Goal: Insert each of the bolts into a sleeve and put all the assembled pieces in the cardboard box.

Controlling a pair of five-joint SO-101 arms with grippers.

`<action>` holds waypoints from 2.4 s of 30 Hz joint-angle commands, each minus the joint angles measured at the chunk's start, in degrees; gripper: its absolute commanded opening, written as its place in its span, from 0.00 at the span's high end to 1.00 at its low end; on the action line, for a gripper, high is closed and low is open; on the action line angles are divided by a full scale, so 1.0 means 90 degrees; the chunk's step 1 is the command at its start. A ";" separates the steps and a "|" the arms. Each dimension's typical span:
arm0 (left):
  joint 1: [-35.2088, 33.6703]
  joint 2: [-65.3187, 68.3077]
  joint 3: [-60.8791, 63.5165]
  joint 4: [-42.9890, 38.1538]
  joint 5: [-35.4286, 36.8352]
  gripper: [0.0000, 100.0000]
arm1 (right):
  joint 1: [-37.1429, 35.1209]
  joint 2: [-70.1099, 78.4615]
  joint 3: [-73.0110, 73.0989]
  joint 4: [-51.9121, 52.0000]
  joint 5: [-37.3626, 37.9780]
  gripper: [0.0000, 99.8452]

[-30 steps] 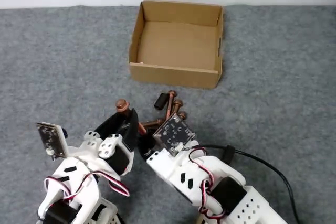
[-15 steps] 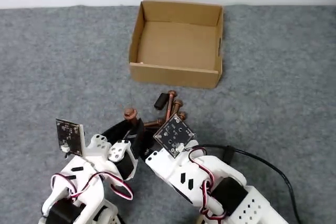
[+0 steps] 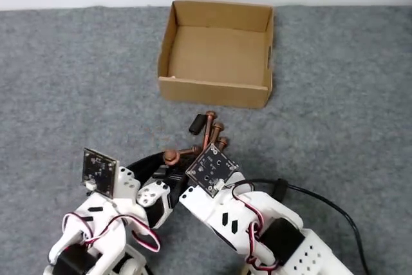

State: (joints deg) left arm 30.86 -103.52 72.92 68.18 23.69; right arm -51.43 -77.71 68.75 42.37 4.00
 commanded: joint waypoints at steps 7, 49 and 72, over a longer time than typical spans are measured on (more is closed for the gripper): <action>-0.0860 0.0098 -0.0454 0.0606 -0.0469 0.75 | 0.0347 -0.0073 -0.0606 -0.0142 0.0059 0.99; -0.3653 0.0098 0.2623 -0.1280 -0.1836 1.00 | 0.3941 0.8190 -0.6427 -0.2193 -0.1377 0.99; -0.3663 0.0107 0.2623 -0.1104 -0.1836 1.00 | 0.3912 1.3534 -1.0755 -0.1118 0.2383 0.83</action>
State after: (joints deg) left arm -1.58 -102.73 96.84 57.80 7.60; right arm -16.62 44.57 -24.35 29.01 24.48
